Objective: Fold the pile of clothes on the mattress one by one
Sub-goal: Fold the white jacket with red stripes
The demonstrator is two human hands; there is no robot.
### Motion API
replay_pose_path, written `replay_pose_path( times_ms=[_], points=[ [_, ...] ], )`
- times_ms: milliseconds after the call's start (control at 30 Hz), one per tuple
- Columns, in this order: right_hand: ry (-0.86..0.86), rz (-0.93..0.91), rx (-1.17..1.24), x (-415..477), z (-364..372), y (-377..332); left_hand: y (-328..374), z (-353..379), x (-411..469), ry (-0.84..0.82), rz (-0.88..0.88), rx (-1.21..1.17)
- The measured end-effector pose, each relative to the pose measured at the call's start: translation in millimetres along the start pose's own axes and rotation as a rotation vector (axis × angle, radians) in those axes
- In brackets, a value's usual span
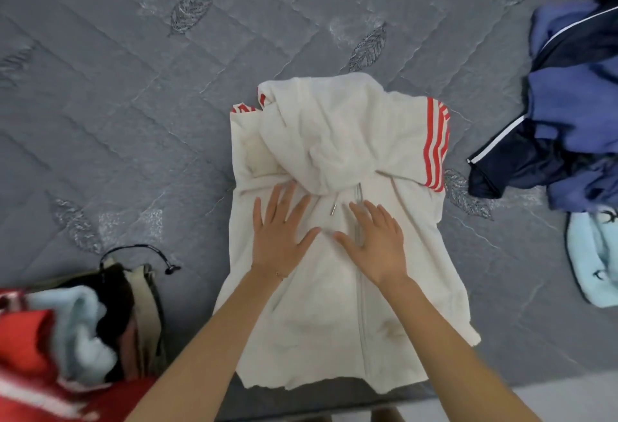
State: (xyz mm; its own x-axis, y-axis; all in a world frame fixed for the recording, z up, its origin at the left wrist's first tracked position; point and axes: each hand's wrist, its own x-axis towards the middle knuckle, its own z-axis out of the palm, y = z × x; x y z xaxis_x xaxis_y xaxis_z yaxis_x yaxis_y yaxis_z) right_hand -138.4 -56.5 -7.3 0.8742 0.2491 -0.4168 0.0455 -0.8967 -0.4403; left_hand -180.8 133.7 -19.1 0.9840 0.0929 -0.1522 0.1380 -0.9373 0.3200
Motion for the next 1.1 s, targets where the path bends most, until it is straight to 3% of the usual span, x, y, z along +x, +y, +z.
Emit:
replay_pose_path(
  times_ms=[267,467,600,700,800,900,967,1100],
  points=[
    [-0.029,0.081,0.026,-82.7,28.0,39.0,6.5,32.9,-116.8,-0.155,-0.183,-0.023],
    [-0.003,0.017,0.021,-141.7,39.1,64.9,45.7,55.1,-178.9,-0.134,-0.228,-0.074],
    [0.048,0.09,-0.019,-168.7,37.2,93.4,54.6,64.6,-206.6,-0.14,-0.376,-0.125],
    [0.094,0.18,-0.027,-177.4,34.0,120.2,47.3,70.0,-222.7,-0.123,-0.594,-0.142],
    [0.138,0.324,0.057,-175.7,28.4,144.0,35.7,71.6,-231.9,0.008,-0.946,-0.359],
    [0.107,0.347,0.379,-168.4,22.2,160.1,21.9,73.5,-235.3,0.164,-1.198,-0.602],
    [0.036,0.359,0.577,-167.3,18.7,166.0,17.5,75.5,-237.4,0.168,-1.236,-0.591],
    [-0.126,0.438,0.557,-168.6,19.3,175.9,26.4,75.2,-247.2,0.214,-1.142,-0.847]
  ],
)
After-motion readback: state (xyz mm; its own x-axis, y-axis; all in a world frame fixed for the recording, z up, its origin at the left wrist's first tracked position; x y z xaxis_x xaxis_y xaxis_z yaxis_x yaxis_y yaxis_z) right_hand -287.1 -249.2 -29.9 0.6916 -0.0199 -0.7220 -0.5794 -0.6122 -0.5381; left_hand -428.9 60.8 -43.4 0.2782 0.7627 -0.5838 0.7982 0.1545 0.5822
